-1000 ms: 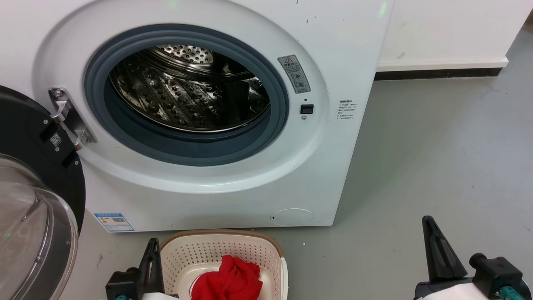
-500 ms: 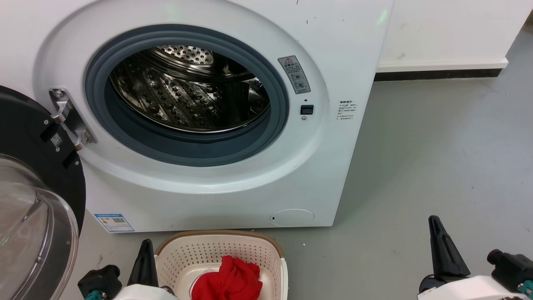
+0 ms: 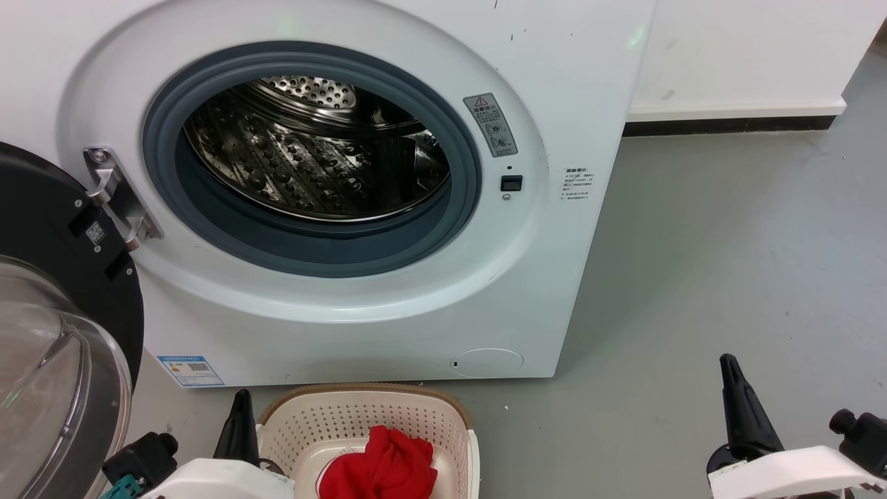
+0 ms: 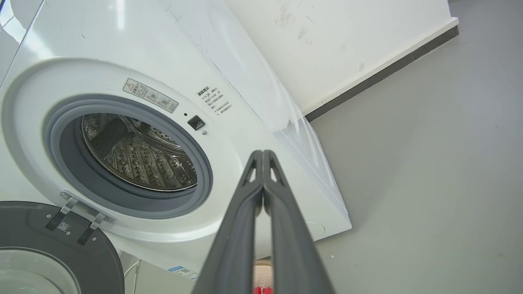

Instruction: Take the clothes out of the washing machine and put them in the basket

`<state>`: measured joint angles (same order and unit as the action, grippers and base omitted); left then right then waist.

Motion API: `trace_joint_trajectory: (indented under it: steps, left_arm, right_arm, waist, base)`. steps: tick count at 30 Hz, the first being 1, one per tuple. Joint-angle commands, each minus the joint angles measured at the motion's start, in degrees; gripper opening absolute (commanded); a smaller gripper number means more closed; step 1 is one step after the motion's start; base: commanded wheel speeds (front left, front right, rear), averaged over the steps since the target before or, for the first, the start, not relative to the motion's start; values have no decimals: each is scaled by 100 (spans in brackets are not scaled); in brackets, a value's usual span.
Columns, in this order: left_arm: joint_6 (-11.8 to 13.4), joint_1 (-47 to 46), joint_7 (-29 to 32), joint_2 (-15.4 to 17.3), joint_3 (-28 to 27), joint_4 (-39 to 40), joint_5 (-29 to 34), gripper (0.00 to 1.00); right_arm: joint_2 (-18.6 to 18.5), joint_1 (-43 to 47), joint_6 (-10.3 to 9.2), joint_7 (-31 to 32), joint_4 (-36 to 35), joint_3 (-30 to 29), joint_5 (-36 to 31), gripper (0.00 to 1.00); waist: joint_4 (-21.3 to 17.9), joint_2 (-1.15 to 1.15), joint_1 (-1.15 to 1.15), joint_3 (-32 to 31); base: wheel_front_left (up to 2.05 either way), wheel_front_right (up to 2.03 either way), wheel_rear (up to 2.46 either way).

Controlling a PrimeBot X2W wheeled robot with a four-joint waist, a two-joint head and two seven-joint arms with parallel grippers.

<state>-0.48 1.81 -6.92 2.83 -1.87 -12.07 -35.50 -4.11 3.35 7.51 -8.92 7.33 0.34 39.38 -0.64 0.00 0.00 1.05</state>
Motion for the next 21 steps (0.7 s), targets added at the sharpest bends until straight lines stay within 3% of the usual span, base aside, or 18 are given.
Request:
trace_joint_trajectory:
  steps: [1,21]
  left_arm:
    - [-31,-148,40,6,-24,55,-175,0]
    - [-231,-356,422,6,-159,-16,-1786,0]
  right_arm:
    - [-51,-204,0,35,-46,-22,183,0]
    - [-84,-428,-1,393,152,-108,1774,0]
  waist:
    - [1,0,0,-1]
    - [14,0,0,-19]
  base:
    - [0,0,0]
    - [0,0,0]
